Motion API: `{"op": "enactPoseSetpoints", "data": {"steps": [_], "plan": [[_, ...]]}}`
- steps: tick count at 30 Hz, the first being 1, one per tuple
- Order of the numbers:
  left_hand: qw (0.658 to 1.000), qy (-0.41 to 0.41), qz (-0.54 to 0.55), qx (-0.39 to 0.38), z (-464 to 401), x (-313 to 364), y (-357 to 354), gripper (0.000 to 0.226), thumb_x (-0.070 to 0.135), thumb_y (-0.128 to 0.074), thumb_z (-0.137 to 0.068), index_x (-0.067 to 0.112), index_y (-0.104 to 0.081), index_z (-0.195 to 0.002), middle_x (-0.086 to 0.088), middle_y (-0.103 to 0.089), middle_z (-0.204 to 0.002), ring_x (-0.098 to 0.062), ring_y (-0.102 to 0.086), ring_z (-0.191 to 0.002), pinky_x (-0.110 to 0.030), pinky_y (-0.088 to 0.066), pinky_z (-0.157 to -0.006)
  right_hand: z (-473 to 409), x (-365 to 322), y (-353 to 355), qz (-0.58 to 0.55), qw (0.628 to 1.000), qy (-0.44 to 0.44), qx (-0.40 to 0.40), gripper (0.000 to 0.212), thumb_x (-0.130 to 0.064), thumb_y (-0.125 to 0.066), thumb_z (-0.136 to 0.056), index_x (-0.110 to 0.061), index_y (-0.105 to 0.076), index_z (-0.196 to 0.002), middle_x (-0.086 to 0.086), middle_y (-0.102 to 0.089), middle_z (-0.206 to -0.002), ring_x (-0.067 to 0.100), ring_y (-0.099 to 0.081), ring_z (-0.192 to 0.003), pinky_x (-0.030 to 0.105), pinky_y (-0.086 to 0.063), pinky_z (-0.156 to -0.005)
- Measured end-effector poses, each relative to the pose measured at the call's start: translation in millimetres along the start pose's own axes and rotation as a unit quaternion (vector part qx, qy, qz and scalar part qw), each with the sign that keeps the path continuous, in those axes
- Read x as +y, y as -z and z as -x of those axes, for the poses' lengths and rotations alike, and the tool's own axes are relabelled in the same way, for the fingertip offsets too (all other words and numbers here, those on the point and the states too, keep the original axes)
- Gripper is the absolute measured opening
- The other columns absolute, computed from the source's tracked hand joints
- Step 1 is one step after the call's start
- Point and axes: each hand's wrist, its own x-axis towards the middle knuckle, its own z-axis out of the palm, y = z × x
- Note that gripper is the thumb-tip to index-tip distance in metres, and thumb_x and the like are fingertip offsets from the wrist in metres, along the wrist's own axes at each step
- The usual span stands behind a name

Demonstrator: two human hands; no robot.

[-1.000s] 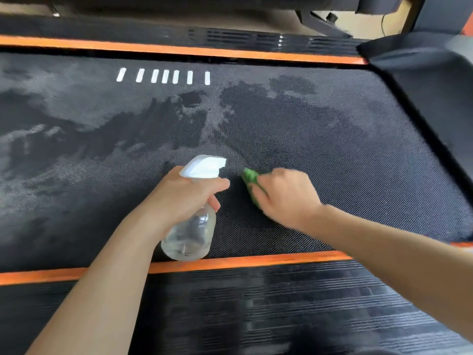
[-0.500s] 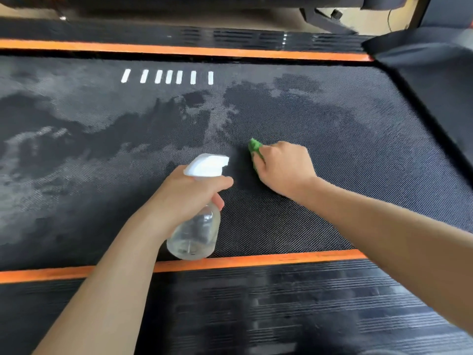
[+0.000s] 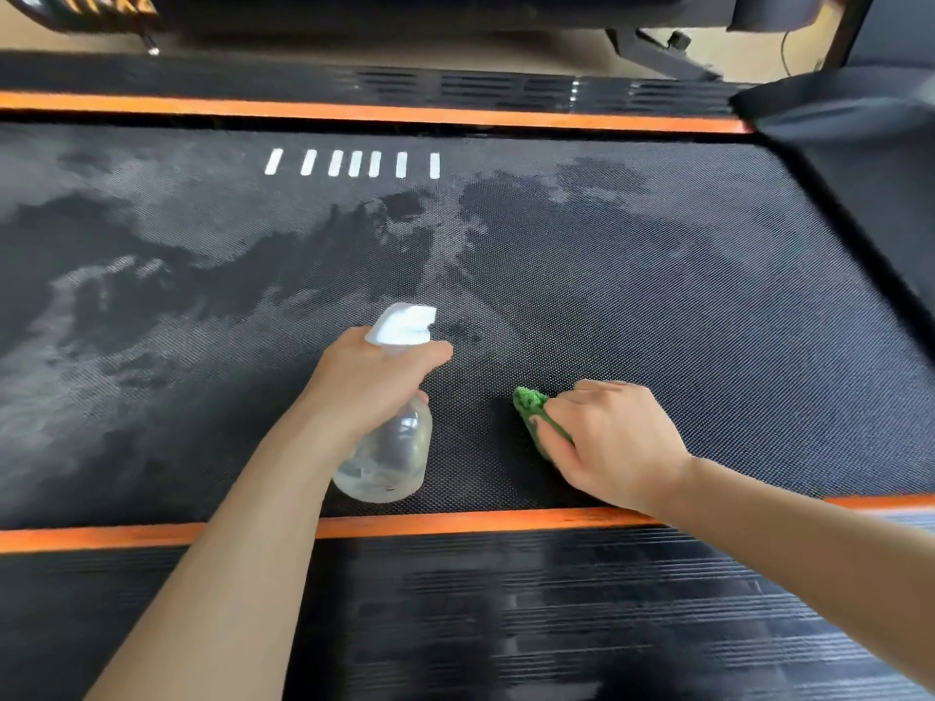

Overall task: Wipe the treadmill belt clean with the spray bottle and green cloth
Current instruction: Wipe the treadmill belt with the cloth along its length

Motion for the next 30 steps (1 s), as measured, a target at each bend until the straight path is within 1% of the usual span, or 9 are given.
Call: {"op": "enactPoseSetpoints", "data": {"steps": [6,9,12,15,19,22,25,28,30], "plan": [[0.999,-0.03,0.009,-0.03,0,-3,-1,0.018,0.038,-0.08,-0.082,0.022,-0.078,-0.088,0.002,-0.082,-0.088,-0.014,-0.079,-0.083,-0.042,-0.063,-0.091,0,-1,-1,0.003,1.0,0.002,0.014,0.037,-0.039,-0.041,-0.095,-0.023,-0.045,-0.062,-0.005,-0.054,-0.058,0.024,-0.054,-0.06,0.03,-0.042,-0.056],[0.997,-0.04,-0.012,-0.057,1,-1,-5,0.021,0.041,-0.079,-0.082,0.024,-0.078,-0.094,0.0,-0.081,-0.091,-0.009,-0.077,-0.083,-0.031,-0.059,-0.079,0,-2,-1,-0.001,1.0,0.0,0.02,0.036,-0.04,-0.042,-0.094,-0.024,-0.041,-0.062,-0.005,-0.053,-0.057,0.024,-0.053,-0.058,0.032,-0.043,-0.055],[0.995,-0.045,-0.047,-0.071,0,1,-10,0.024,0.042,-0.076,-0.084,0.018,-0.082,-0.086,0.001,-0.08,-0.089,-0.011,-0.073,-0.084,-0.027,-0.052,-0.068,-1,-3,0,0.009,1.0,-0.004,0.015,0.036,-0.04,-0.042,-0.094,-0.024,-0.041,-0.061,-0.005,-0.052,-0.056,0.024,-0.052,-0.057,0.032,-0.043,-0.054],[0.996,-0.053,-0.037,-0.054,-2,2,-10,0.03,0.042,-0.076,-0.084,0.013,-0.081,-0.089,-0.002,-0.078,-0.085,-0.021,-0.072,-0.083,-0.035,-0.056,-0.077,0,-2,0,0.01,1.0,-0.006,0.002,0.036,-0.04,-0.042,-0.095,-0.024,-0.042,-0.062,-0.005,-0.052,-0.057,0.024,-0.053,-0.058,0.032,-0.043,-0.055],[0.998,-0.052,-0.012,-0.022,-5,-1,-3,0.04,0.045,-0.076,-0.083,0.01,-0.076,-0.103,-0.001,-0.068,-0.081,-0.014,-0.063,-0.073,-0.03,-0.049,-0.069,-9,1,2,0.006,1.0,0.024,-0.013,0.037,-0.038,-0.041,-0.097,-0.02,-0.049,-0.065,-0.004,-0.055,-0.061,0.026,-0.054,-0.061,0.035,-0.049,-0.058],[0.999,-0.036,0.019,0.004,-8,-3,3,0.033,0.047,-0.078,-0.083,0.017,-0.077,-0.098,-0.001,-0.074,-0.091,-0.015,-0.068,-0.08,-0.033,-0.053,-0.075,-39,9,0,0.019,0.999,0.036,-0.022,0.041,-0.039,-0.038,-0.098,-0.018,-0.051,-0.066,-0.002,-0.054,-0.061,0.028,-0.055,-0.059,0.033,-0.045,-0.055],[0.998,-0.034,0.043,0.025,-11,-5,8,0.025,0.048,-0.079,-0.08,0.026,-0.078,-0.091,0.002,-0.08,-0.095,-0.02,-0.076,-0.09,-0.044,-0.061,-0.093,-102,27,-11,0.057,0.996,-0.046,-0.048,0.047,-0.042,-0.028,-0.104,-0.019,-0.047,-0.068,0.002,-0.051,-0.062,0.032,-0.059,-0.059,0.032,-0.042,-0.055],[0.997,-0.032,0.058,0.036,-13,-10,14,0.025,0.049,-0.079,-0.077,0.033,-0.074,-0.095,0.006,-0.081,-0.095,-0.019,-0.077,-0.091,-0.048,-0.061,-0.096,-160,39,-25,0.059,0.972,-0.211,-0.081,0.039,-0.035,-0.028,-0.104,-0.017,-0.049,-0.075,0.013,-0.068,-0.082,0.037,-0.065,-0.076,0.039,-0.052,-0.069],[0.997,-0.031,0.06,0.044,-16,-11,19,0.022,0.048,-0.079,-0.079,0.034,-0.074,-0.094,0.006,-0.081,-0.096,-0.019,-0.077,-0.092,-0.048,-0.061,-0.096,-167,32,-26,0.058,0.966,-0.235,-0.086,0.035,-0.032,-0.029,-0.103,-0.018,-0.049,-0.078,0.014,-0.069,-0.086,0.038,-0.065,-0.08,0.04,-0.052,-0.07]]}}
